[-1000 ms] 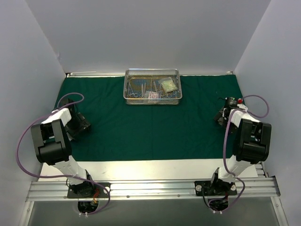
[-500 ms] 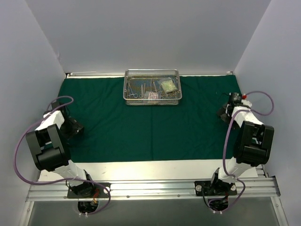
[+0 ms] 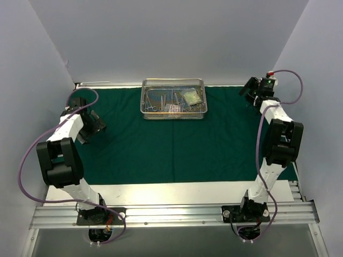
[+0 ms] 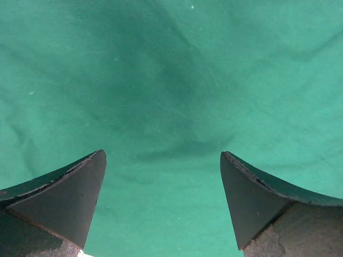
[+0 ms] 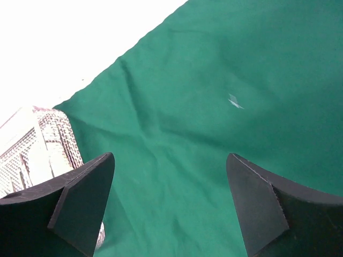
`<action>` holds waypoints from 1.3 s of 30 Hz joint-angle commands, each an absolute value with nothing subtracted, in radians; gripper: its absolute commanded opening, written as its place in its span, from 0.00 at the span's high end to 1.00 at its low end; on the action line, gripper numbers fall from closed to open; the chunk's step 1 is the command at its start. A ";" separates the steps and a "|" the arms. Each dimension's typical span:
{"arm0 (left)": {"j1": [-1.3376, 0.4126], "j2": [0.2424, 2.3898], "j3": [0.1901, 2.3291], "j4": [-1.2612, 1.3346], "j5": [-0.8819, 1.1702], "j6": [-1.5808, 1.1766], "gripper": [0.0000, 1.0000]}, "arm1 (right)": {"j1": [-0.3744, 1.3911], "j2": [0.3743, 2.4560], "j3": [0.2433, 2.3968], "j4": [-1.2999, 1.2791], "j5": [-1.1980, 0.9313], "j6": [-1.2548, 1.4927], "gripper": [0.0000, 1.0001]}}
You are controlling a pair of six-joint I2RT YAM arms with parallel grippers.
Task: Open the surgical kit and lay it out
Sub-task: Smooth out the surgical kit at the center of the board.
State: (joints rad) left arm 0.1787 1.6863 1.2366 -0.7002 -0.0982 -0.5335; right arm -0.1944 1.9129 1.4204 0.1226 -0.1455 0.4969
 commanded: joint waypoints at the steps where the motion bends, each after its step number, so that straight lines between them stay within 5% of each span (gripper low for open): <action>1: 0.184 1.727 1.243 -0.638 -0.066 -0.497 0.04 | -0.178 2.024 1.511 0.215 -0.285 0.445 0.19; 18: 0.173 1.835 1.186 -0.615 -0.067 -0.483 0.04 | -0.176 2.422 1.858 0.215 -0.381 0.387 0.18; 39: 0.190 1.861 1.193 -0.660 -0.091 -0.486 0.04 | -0.314 2.583 2.098 -0.026 -0.242 0.423 0.18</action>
